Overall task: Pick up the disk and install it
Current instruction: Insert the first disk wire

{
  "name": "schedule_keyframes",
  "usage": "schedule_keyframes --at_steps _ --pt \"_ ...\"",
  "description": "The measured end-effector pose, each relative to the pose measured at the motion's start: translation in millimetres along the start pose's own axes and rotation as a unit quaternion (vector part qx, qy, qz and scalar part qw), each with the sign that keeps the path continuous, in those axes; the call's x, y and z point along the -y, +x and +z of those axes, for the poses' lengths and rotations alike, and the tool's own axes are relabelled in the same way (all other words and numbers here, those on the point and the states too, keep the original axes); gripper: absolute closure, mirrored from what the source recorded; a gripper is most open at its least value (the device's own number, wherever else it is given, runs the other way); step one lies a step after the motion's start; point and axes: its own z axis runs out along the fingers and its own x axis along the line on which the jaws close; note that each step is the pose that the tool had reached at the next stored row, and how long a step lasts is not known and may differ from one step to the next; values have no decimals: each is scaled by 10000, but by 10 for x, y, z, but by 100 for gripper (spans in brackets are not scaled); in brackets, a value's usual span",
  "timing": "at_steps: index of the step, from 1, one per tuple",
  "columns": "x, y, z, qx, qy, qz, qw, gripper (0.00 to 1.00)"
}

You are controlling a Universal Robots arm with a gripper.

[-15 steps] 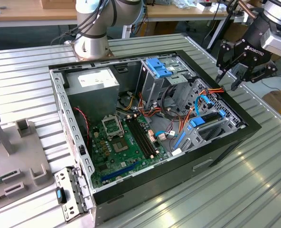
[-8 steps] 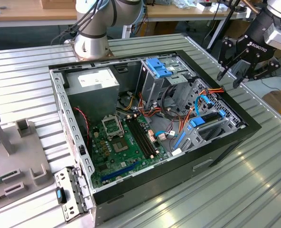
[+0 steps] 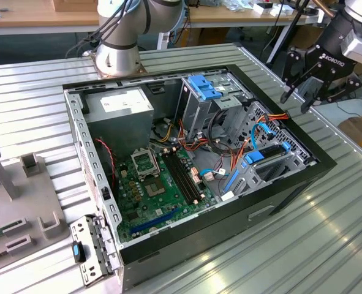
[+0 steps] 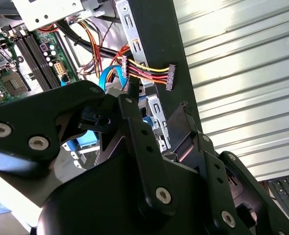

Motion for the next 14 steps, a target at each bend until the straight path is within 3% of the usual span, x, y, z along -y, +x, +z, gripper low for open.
schedule_keyframes --at_steps 14 --pt "12 0 -3 -21 -18 0 10000 49"
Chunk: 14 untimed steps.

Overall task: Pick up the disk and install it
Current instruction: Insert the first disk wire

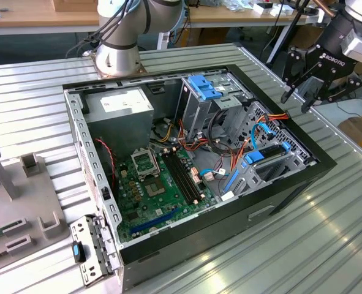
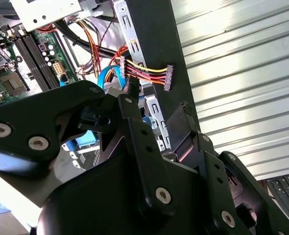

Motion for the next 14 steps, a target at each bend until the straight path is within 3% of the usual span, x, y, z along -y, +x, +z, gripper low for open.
schedule_keyframes --at_steps 5,14 --pt "34 25 0 0 0 0 10000 49" --pt "37 25 -35 -7 -7 -19 10000 49"
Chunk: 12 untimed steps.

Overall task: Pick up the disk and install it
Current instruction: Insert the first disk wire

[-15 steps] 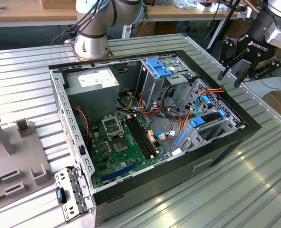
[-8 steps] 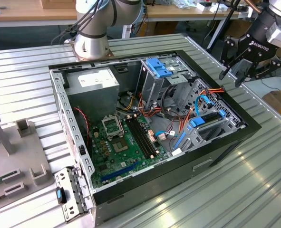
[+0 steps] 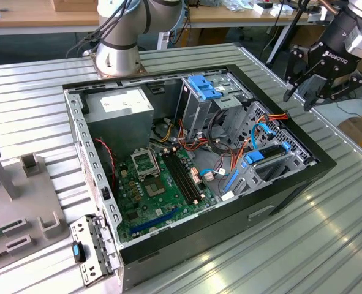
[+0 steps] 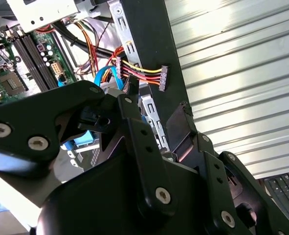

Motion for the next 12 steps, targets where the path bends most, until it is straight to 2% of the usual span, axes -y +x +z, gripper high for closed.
schedule_keyframes --at_steps 3,5,7,10,12 --pt "3 3 -1 -12 -13 -44 10000 49" --pt "4 3 7 -36 -47 -268 9996 49" --pt "2 6 20 -47 -64 -401 9992 49" --pt "-22 36 79 -46 -73 -603 9981 49" --pt "-58 61 106 -62 -58 -685 9976 49"
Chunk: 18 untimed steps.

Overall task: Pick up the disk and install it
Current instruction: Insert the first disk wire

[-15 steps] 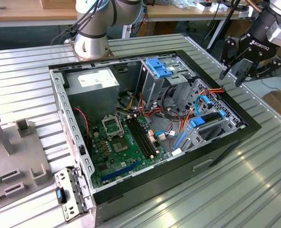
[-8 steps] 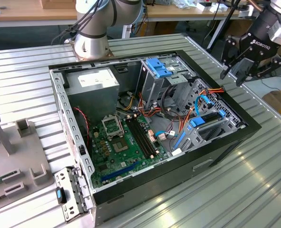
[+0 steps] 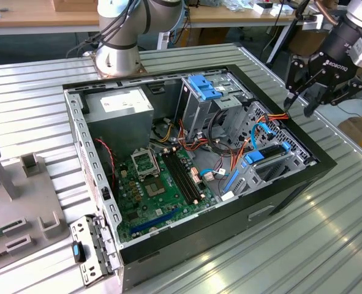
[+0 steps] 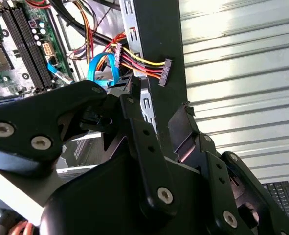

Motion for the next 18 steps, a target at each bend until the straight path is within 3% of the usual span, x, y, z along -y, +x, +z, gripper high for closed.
schedule_keyframes --at_steps 7,8,11,15,18 --pt "-93 0 55 -59 53 -37 10000 49" --pt "-101 -5 72 -91 82 -62 9999 49" --pt "-101 -3 96 -128 115 -106 9998 49" --pt "-103 -4 156 -137 123 -142 9997 49" --pt "-74 -31 163 -136 123 -147 9997 49"
